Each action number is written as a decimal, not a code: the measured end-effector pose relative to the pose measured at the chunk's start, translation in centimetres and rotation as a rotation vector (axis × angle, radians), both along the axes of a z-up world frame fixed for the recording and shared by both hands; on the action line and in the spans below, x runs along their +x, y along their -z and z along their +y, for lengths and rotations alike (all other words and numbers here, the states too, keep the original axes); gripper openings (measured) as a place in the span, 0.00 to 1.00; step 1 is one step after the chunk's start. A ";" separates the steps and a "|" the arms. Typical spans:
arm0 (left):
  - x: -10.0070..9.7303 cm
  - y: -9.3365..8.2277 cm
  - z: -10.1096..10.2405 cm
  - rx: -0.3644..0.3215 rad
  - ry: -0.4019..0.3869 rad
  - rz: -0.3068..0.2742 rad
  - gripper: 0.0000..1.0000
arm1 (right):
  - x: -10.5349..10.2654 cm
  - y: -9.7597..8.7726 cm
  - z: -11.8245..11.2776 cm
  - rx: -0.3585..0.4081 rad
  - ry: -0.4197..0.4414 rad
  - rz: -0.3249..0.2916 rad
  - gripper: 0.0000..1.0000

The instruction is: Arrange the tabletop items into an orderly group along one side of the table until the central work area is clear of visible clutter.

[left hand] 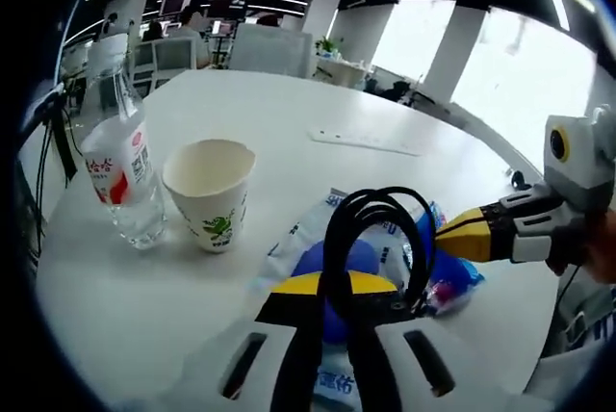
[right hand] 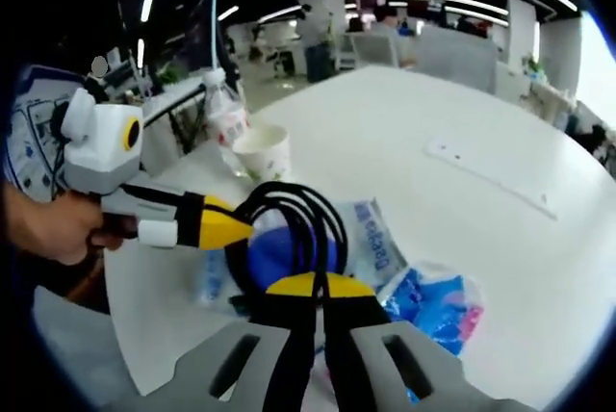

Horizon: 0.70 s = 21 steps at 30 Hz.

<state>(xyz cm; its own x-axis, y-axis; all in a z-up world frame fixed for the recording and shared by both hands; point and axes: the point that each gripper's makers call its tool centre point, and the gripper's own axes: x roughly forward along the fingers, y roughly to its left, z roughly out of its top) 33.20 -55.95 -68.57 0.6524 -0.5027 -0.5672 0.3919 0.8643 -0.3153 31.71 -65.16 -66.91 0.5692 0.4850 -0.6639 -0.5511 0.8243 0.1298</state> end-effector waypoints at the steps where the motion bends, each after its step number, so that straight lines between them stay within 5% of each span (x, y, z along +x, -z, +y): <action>1: -0.1 -0.3 0.0 0.000 0.004 -0.007 0.06 | -0.1 -0.2 0.0 -0.001 0.001 -0.004 0.00; 21: -2.4 -4.8 -1.2 -0.023 0.051 -0.081 0.06 | -3.0 -4.6 -1.0 -0.013 0.045 -0.082 0.00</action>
<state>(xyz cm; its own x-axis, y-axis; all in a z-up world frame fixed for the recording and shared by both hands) 30.77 -57.12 -63.82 0.6689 -0.5485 -0.5017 0.4603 0.8356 -0.3000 28.73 -66.13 -62.28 0.6429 0.4494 -0.6203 -0.5214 0.8500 0.0754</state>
